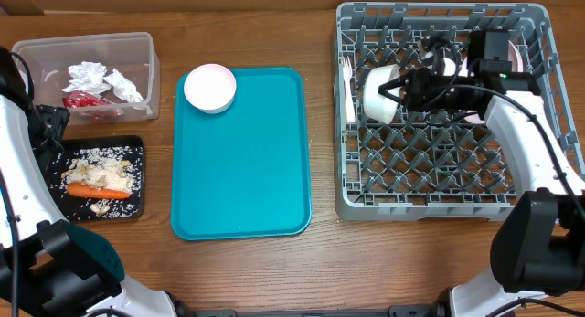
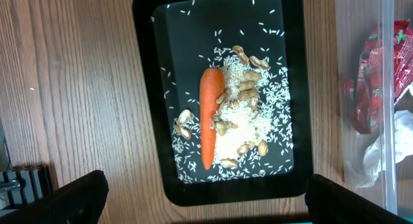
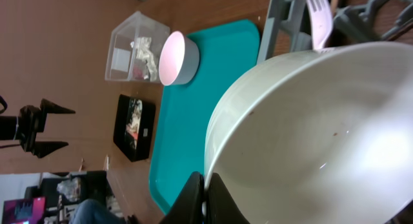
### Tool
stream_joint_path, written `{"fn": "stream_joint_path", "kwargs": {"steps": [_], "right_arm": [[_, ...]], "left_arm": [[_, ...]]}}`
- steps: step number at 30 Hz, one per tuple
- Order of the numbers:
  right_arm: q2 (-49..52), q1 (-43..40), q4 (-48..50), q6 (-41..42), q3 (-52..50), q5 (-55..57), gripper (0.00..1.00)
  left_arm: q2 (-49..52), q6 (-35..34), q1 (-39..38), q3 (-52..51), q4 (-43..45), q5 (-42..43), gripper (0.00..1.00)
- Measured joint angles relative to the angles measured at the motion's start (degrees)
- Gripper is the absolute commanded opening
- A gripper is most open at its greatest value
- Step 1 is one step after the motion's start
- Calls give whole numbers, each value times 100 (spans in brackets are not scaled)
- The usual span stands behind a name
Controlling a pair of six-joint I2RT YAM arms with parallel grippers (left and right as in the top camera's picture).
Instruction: Sort waste into correct bins and load items into the dishwasher rack
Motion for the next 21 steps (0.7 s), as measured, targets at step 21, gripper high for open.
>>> {"fn": "stream_joint_path", "kwargs": {"steps": [21], "right_arm": [[22, -535, 229, 146, -11, -1274, 4]], "left_arm": [[0, 0, 0, 0, 0, 0, 100]]}}
